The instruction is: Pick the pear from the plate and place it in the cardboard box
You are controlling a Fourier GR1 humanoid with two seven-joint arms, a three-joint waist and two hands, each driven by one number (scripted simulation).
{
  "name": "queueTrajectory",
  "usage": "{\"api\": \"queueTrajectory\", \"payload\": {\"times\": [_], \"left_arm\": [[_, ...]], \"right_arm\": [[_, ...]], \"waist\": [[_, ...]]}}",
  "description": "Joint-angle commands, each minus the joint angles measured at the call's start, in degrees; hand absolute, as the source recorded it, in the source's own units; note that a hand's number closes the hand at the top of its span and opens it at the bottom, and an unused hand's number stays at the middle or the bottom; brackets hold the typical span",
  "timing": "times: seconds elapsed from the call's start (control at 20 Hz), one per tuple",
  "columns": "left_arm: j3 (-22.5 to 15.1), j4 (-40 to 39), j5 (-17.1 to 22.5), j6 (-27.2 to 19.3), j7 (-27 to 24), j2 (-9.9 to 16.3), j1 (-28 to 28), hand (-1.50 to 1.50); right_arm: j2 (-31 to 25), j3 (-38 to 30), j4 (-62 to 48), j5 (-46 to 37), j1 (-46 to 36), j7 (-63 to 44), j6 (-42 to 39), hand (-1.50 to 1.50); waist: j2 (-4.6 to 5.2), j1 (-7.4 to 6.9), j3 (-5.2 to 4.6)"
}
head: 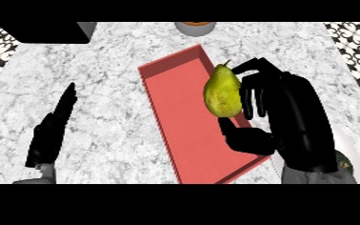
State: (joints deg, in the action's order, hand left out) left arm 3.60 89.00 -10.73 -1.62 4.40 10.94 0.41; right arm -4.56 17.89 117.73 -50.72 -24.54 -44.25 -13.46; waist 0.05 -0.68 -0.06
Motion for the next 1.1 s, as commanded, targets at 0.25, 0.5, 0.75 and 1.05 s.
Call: {"api": "queueTrajectory", "payload": {"times": [0.25,0.5,0.75,1.05], "left_arm": [[0.3,-0.3,-1.0,0.0,-2.8,-0.2,1.5,0.00],[0.2,-2.6,-2.1,-1.2,0.5,-1.5,-2.5,0.00],[-0.7,0.4,-1.6,0.3,1.8,-1.4,-1.8,0.00],[1.4,1.5,-0.4,1.5,0.8,-0.2,0.2,0.00]], "right_arm": [[4.5,2.5,-24.9,0.6,-12.2,-2.1,8.0,1.50],[4.5,4.1,-31.8,2.6,-13.5,-2.5,9.8,1.50],[4.5,2.6,-48.1,8.0,-16.1,2.5,23.4,-1.50],[4.6,-0.4,-53.3,12.8,-18.5,9.9,29.5,-1.50]], "waist": [[0.12,-0.38,0.03],[-0.01,0.25,0.05],[0.16,-0.44,0.08],[0.04,-0.12,0.08]]}}
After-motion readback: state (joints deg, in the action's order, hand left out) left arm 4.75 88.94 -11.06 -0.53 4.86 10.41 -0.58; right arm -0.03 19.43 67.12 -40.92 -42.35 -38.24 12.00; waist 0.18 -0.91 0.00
